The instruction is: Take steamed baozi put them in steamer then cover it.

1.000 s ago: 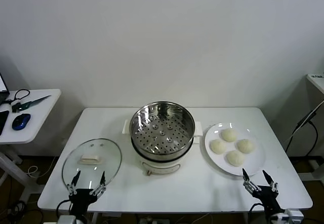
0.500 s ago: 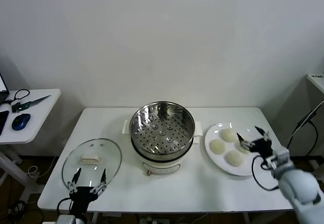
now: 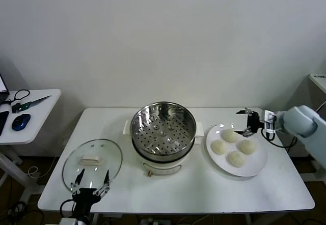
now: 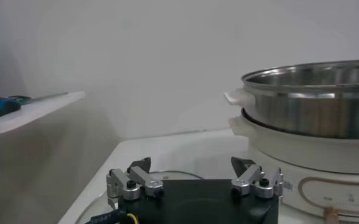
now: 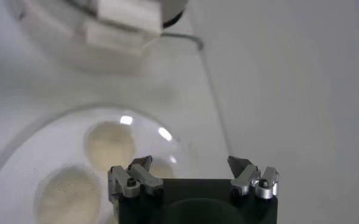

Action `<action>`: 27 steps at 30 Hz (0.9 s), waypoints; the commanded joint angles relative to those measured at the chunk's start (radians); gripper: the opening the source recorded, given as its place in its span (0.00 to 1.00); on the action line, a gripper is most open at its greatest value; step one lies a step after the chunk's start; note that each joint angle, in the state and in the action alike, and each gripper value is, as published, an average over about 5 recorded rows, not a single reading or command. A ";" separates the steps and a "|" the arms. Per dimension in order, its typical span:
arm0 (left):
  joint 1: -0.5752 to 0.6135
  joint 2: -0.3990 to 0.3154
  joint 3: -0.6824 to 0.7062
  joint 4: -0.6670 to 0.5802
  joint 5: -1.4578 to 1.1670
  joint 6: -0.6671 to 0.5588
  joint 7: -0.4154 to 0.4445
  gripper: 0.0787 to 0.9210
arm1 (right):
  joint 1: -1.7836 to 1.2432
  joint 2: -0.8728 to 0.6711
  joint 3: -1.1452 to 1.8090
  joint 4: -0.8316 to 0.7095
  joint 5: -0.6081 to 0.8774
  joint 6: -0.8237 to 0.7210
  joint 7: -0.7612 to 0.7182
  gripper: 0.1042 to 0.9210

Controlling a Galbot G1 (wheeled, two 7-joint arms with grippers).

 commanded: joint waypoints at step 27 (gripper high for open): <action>-0.041 -0.003 -0.006 0.078 -0.001 -0.021 0.002 0.88 | 0.053 0.504 -0.097 -0.690 -0.191 0.070 -0.039 0.88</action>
